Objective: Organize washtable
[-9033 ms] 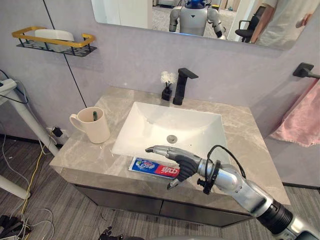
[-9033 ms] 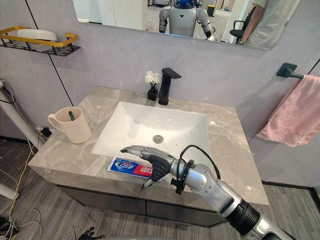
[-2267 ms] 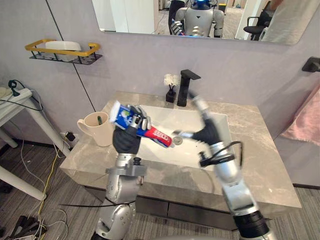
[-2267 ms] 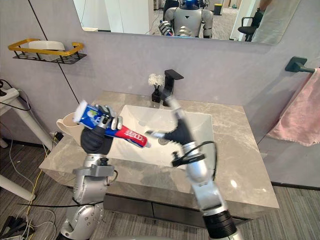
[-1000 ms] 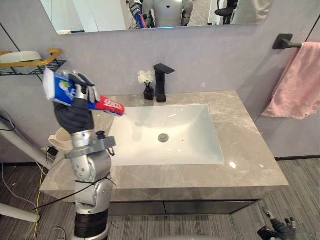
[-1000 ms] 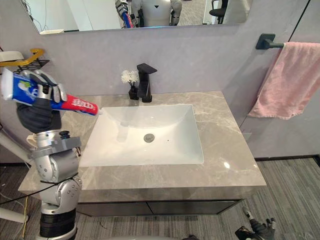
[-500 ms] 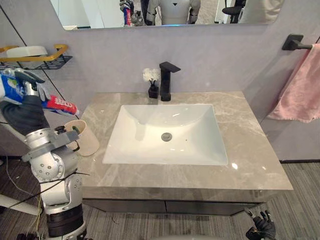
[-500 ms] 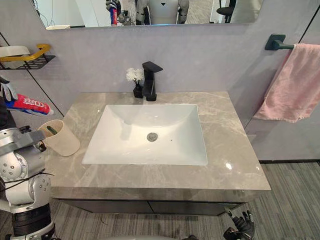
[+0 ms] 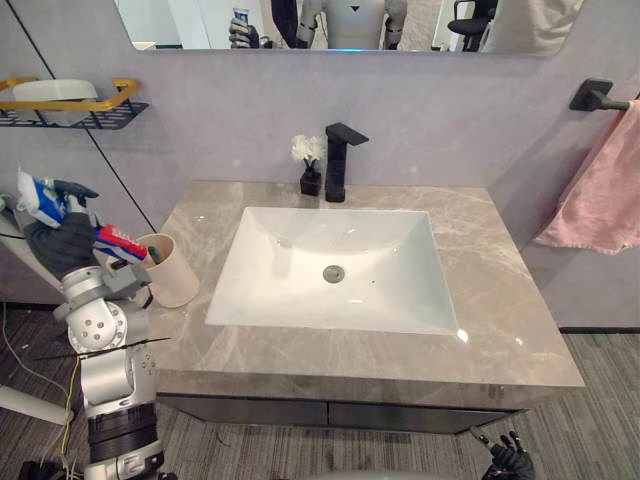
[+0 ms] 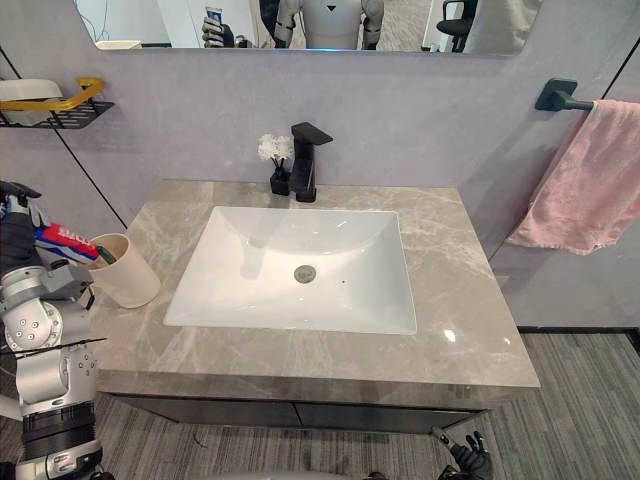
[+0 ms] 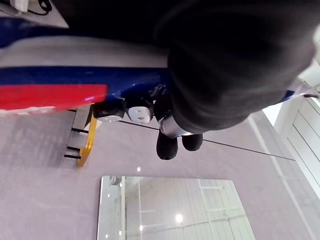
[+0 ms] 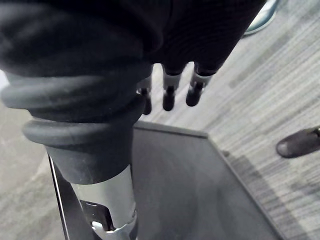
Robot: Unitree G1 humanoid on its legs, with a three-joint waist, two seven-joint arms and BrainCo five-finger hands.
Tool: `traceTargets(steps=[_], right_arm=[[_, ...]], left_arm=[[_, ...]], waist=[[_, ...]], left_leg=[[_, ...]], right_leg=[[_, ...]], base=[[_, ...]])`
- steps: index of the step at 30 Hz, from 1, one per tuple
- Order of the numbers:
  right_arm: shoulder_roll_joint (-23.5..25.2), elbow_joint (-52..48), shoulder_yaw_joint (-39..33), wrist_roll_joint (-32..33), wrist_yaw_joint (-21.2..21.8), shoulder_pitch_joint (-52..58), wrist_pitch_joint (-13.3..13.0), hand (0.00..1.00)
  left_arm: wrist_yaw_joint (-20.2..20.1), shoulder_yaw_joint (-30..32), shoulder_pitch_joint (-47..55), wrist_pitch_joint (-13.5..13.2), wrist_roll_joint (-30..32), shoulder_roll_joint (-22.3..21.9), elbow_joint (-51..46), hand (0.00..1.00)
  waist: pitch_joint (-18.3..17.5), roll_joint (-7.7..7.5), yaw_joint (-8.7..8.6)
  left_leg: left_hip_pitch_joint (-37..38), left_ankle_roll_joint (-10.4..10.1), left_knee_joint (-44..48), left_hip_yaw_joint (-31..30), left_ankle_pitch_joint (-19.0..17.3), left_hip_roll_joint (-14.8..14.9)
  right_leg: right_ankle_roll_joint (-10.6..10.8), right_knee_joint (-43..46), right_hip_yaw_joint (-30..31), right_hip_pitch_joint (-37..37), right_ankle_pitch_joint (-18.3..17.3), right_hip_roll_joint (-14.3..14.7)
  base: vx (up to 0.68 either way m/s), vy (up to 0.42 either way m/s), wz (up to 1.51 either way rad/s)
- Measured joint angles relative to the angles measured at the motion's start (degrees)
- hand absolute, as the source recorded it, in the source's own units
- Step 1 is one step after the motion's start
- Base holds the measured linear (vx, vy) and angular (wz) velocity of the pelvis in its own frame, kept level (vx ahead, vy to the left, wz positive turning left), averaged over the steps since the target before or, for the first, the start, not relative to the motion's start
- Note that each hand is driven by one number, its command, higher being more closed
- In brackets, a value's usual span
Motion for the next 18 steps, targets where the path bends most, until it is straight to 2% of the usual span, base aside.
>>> traceTargets(steps=[4,9,10,18], right_arm=[[0.4,-0.1,1.9,-0.6,-0.1,1.1,0.0,0.00],[0.6,-0.1,3.9,-1.8,-0.2,2.4,0.0,0.00],[0.7,-0.1,4.4,-1.9,-0.2,2.6,0.0,0.00],[1.7,-0.3,8.0,-2.4,-0.3,3.6,0.0,0.00]], left_arm=[[0.0,0.1,0.0,0.9,1.2,2.0,1.6,1.00],[0.0,0.1,0.0,1.2,1.5,2.1,3.7,1.00],[-0.1,0.1,0.0,1.3,1.5,2.1,4.3,0.00],[0.0,0.3,0.0,1.8,0.9,2.1,5.9,0.00]], waist=[[-0.5,-0.72,1.04],[-0.7,-1.07,1.06],[-0.8,-1.09,1.08],[-0.9,-1.19,1.10]], left_leg=[[-0.8,0.0,0.1,0.7,0.0,0.2],[-1.0,0.0,0.1,0.9,0.0,0.1],[-1.0,0.0,0.1,0.9,0.0,0.1],[-0.9,-0.1,0.1,1.3,-0.1,0.2]], right_leg=[[-0.2,0.0,0.8,-1.3,0.3,0.2],[-0.2,0.0,1.0,-1.5,0.3,0.1],[-0.2,0.0,1.0,-1.6,0.3,0.1],[-0.3,0.0,1.4,-1.8,0.4,0.2]], base=[[0.00,-0.003,-0.10],[0.00,-0.001,-0.01],[0.00,0.000,0.00],[-0.02,-0.008,-0.02]])
